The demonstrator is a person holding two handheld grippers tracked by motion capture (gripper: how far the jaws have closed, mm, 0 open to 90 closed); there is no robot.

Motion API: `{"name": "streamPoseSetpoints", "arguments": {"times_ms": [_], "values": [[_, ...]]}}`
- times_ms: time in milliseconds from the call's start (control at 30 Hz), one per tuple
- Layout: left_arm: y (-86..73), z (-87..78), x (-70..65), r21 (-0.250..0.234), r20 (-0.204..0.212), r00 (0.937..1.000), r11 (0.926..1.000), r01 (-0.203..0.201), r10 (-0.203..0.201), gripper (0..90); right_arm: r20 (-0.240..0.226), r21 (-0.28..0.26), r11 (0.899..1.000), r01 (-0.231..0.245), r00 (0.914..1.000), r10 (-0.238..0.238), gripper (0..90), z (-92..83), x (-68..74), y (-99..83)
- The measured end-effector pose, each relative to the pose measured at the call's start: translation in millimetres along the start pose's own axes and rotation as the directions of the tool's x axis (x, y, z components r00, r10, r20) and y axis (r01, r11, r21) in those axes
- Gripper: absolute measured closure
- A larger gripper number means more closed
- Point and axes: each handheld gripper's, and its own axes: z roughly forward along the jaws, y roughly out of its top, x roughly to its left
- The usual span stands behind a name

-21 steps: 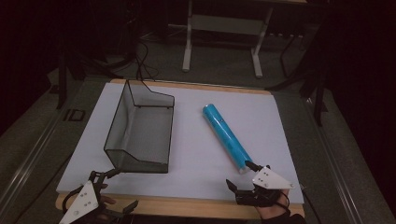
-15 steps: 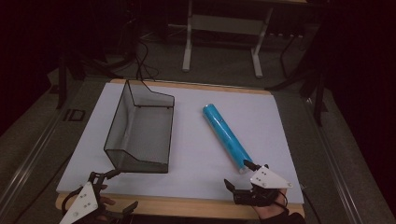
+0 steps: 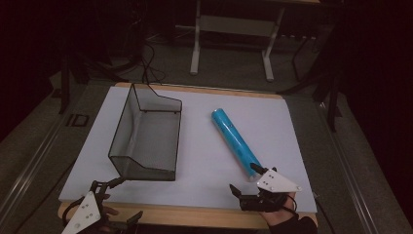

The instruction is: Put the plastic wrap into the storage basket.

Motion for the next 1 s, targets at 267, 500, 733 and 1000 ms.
{"name": "streamPoseSetpoints", "arguments": {"times_ms": [267,500,733,1000], "values": [[-0.3,0.4,-0.2,0.004,0.008,1.0,1.0,0.004,-0.004,0.2,0.01,-0.018,0.997,0.068,0.9976,-0.068,9.8,1.3,2.1,20.7],[-0.2,0.3,-0.8,0.002,0.012,0.9999,1.0,0.006,-0.006,0.2,0.007,0.005,0.996,0.089,0.996,-0.089,9.9,12.6,-4.1,39.4],[0.3,-0.3,-1.6,0.003,0.004,0.9999,0.9999,-0.01,0.01,0.2,0.018,0.017,0.996,0.086,0.9961,-0.086,11.5,25.5,-19.8,55.3],[0.4,-0.4,-1.8,0.007,0.004,0.9999,0.9999,-0.013,0.013,0.2,0.027,0.057,0.996,0.069,0.9972,-0.07,12.2,46.0,-37.6,63.0]]}}
